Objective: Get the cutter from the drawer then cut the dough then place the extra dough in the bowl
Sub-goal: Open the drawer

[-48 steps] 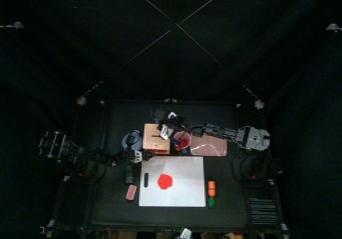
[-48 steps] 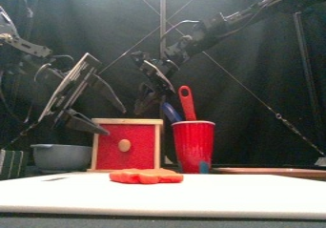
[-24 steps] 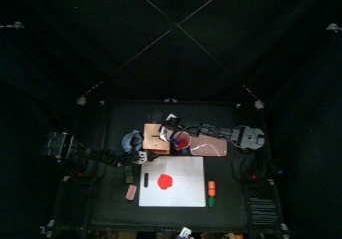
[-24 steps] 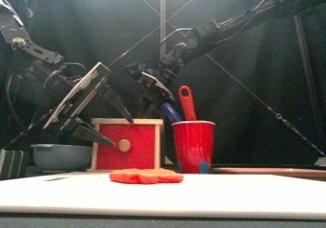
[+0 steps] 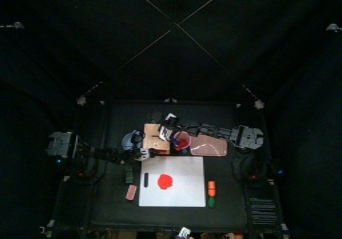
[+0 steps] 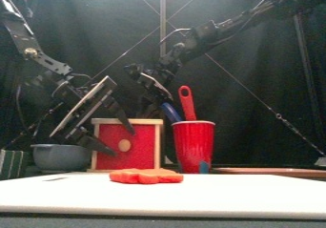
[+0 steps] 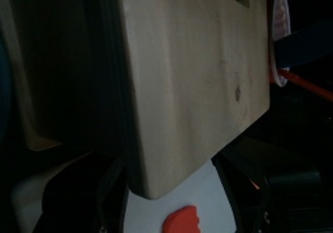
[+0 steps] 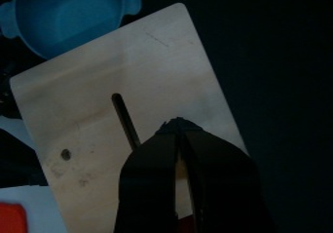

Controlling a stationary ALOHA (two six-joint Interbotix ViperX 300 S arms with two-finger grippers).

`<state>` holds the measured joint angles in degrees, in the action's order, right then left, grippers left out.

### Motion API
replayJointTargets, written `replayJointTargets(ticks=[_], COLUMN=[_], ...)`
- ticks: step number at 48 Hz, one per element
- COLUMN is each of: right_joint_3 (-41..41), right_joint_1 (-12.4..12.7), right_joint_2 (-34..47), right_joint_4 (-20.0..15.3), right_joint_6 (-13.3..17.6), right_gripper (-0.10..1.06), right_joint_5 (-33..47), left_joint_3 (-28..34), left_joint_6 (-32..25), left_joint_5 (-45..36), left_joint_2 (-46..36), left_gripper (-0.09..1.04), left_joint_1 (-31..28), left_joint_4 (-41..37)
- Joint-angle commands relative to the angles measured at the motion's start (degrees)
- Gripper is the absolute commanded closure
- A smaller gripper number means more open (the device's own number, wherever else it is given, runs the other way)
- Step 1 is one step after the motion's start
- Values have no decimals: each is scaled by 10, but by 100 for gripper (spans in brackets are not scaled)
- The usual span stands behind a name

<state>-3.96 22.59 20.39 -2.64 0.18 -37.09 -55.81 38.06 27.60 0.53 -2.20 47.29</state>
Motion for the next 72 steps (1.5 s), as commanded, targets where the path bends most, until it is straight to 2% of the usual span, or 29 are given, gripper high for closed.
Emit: replayJointTargets(ticks=[1, 26, 44, 72], right_joint_3=[-10, -6, -6, -5], right_joint_1=[2, -3, -3, -3], right_joint_2=[-11, -5, -5, -5], right_joint_4=[1, 10, 10, 10], right_joint_6=[-2, -2, -1, 0], right_gripper=[94, 94, 94, 94], right_joint_5=[3, 1, 1, 1], left_joint_3=[12, 32, 30, 33], left_joint_6=[2, 1, 2, 2], left_joint_5=[-2, -2, -54, -54], left_joint_2=[-1, 23, 18, 18], left_gripper=[6, 30, 30, 30], left_joint_1=[-4, -9, 3, 87], left_joint_4=[0, 19, 32, 98])
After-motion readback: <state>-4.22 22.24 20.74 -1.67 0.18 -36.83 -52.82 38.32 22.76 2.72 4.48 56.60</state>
